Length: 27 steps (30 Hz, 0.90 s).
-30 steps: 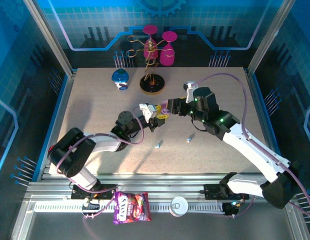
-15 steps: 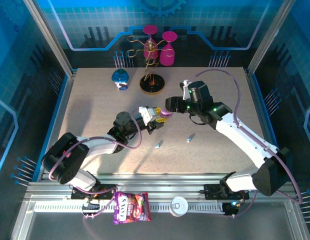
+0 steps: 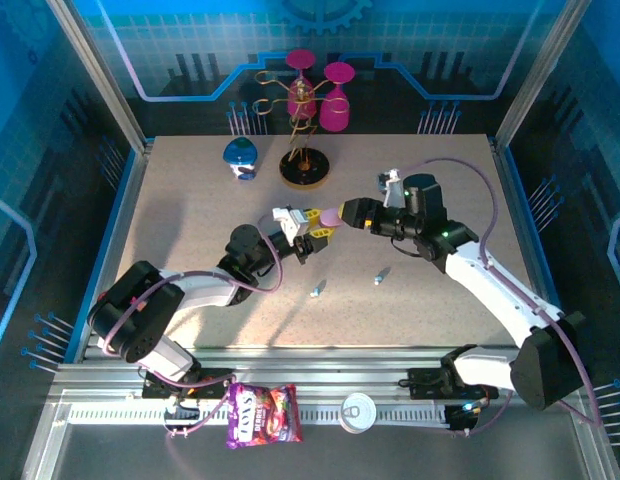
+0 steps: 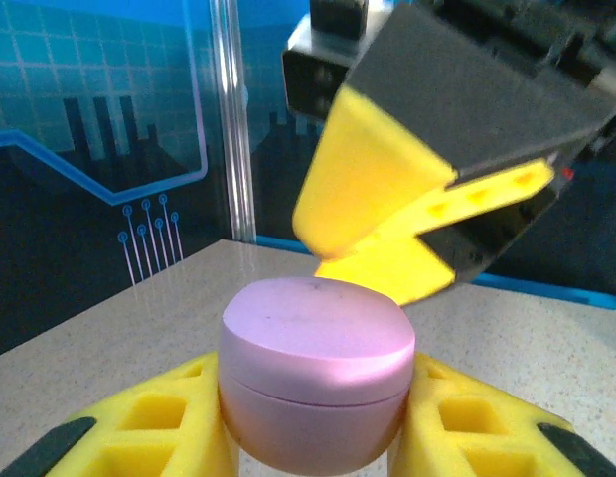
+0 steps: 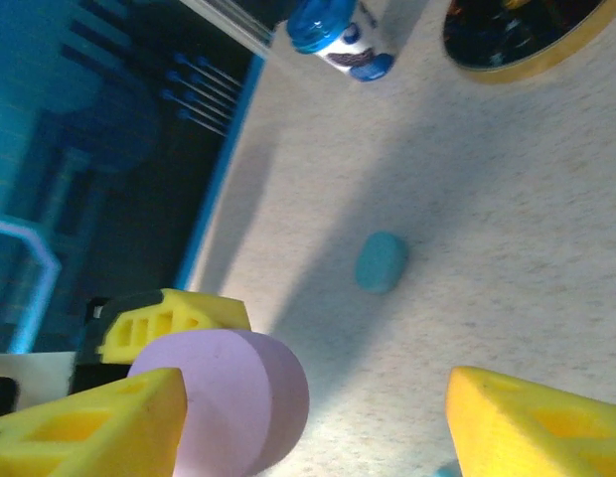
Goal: Insert wireless bluetooth earbuds into charging case
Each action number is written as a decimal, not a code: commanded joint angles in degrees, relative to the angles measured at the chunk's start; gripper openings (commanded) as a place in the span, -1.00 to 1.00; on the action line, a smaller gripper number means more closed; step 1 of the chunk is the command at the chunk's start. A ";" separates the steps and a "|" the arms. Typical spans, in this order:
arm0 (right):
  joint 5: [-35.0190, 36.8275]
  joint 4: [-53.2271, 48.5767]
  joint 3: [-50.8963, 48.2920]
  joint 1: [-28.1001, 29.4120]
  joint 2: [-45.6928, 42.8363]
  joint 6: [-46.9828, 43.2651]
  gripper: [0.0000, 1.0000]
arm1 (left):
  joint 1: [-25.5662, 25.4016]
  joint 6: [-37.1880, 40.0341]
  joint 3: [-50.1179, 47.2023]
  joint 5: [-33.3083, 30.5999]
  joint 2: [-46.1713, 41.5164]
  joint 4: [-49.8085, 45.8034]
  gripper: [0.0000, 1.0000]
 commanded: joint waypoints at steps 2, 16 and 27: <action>-15.09 17.17 -5.36 -2.02 2.00 14.40 0.36 | 0.10 -3.68 2.23 0.98 0.80 6.39 -0.46; -23.13 61.39 -14.83 -2.33 15.21 44.04 -0.08 | 0.02 -3.91 2.78 0.31 1.16 6.88 -0.45; -20.89 53.13 -14.29 -3.76 14.62 38.63 -0.49 | 0.49 -1.34 1.22 -0.95 3.41 6.56 0.01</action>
